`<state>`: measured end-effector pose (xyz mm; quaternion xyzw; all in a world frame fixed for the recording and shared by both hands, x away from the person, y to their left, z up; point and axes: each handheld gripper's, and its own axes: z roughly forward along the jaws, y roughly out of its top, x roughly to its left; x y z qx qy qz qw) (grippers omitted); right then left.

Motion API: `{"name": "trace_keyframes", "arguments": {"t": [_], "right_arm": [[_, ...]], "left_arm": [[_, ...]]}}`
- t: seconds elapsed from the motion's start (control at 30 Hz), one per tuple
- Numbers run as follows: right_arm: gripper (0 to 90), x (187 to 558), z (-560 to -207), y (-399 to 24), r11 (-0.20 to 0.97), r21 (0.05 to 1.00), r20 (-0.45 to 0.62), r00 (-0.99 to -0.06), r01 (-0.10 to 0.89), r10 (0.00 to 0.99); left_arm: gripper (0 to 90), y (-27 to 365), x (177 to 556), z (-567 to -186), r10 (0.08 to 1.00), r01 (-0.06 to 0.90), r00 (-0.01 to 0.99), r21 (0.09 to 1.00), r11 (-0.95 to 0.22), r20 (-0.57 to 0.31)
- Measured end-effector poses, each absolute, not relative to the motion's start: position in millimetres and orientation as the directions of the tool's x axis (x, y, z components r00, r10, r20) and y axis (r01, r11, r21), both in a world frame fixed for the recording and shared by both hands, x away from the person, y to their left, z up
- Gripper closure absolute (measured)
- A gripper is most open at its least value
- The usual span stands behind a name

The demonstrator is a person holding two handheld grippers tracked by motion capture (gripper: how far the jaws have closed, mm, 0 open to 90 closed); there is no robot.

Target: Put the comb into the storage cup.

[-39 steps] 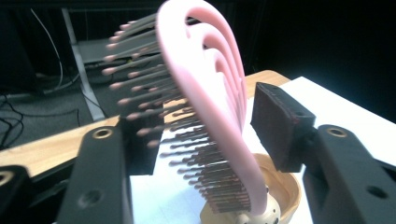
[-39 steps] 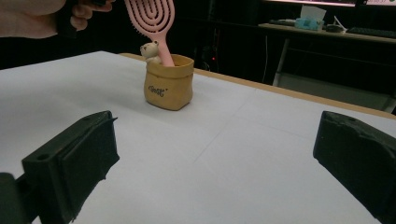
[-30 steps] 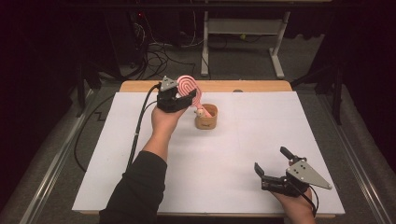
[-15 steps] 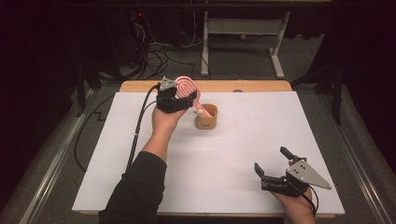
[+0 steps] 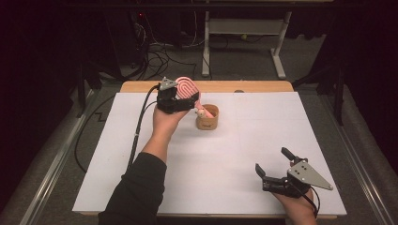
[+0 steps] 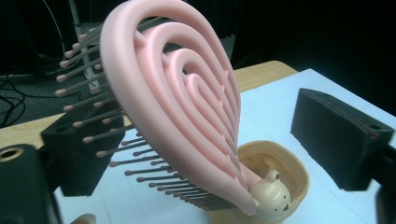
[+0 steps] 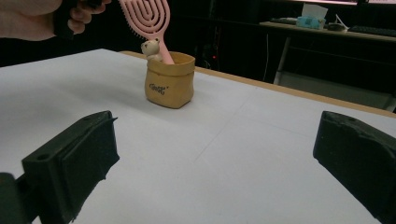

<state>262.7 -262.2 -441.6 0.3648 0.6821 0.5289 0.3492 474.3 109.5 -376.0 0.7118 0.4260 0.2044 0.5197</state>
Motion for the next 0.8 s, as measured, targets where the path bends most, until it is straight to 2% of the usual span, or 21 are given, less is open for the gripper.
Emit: {"name": "trace_keyframes", "arguments": {"t": [0.2,0.8], "right_arm": [[0.4,262.7,-441.8,-261.8,0.176,0.976,-0.092,-0.490,0.128,0.867],[0.4,263.3,-443.5,-261.3,0.180,0.975,-0.093,-0.492,0.133,0.865]], "left_arm": [[0.0,110.9,474.8,-375.3,0.822,0.402,0.547,0.911,-0.089,-0.161],[0.0,120.2,467.9,-374.0,0.812,0.392,0.561,0.916,-0.090,-0.160]]}}
